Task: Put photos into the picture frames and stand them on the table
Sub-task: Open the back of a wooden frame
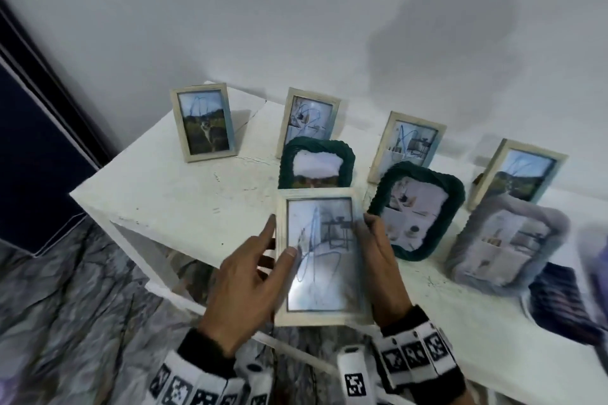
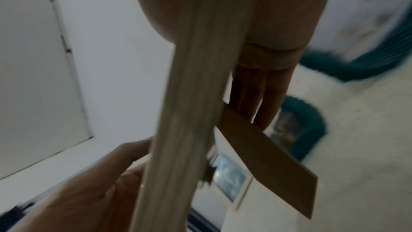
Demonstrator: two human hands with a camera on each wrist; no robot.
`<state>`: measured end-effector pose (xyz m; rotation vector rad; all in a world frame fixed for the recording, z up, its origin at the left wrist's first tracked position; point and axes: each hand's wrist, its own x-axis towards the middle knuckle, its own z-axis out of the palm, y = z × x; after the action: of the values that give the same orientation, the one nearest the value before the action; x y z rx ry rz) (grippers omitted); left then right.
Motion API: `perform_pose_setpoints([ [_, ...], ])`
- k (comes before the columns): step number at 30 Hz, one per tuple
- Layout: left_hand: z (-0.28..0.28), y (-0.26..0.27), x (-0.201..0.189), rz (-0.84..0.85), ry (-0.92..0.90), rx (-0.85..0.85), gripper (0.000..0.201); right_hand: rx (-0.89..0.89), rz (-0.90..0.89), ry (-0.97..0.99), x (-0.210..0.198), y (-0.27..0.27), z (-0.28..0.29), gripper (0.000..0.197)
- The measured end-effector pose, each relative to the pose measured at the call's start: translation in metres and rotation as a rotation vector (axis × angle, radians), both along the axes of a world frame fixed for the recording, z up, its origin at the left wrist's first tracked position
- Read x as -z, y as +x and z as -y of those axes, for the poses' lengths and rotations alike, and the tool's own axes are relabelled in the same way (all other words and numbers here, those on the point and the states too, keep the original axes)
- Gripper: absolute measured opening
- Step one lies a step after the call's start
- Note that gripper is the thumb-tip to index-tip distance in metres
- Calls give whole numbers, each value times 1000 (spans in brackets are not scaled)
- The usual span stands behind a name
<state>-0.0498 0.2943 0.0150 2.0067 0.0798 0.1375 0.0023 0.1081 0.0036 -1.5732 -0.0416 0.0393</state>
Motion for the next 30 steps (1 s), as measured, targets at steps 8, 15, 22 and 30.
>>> perform_pose_setpoints([
  [8,120,-7,17,-71,299,289,85,388,-40,78,33,-69,113,19],
  [15,210,-20,27,-310,194,457,129,410,-41,186,28,-95,165,33],
  [22,240,-16,45,-396,-490,432,99,312,-147,111,41,-103,199,31],
  [30,239,-22,56,-329,-618,255,35,397,-237,-231,66,-101,231,13],
])
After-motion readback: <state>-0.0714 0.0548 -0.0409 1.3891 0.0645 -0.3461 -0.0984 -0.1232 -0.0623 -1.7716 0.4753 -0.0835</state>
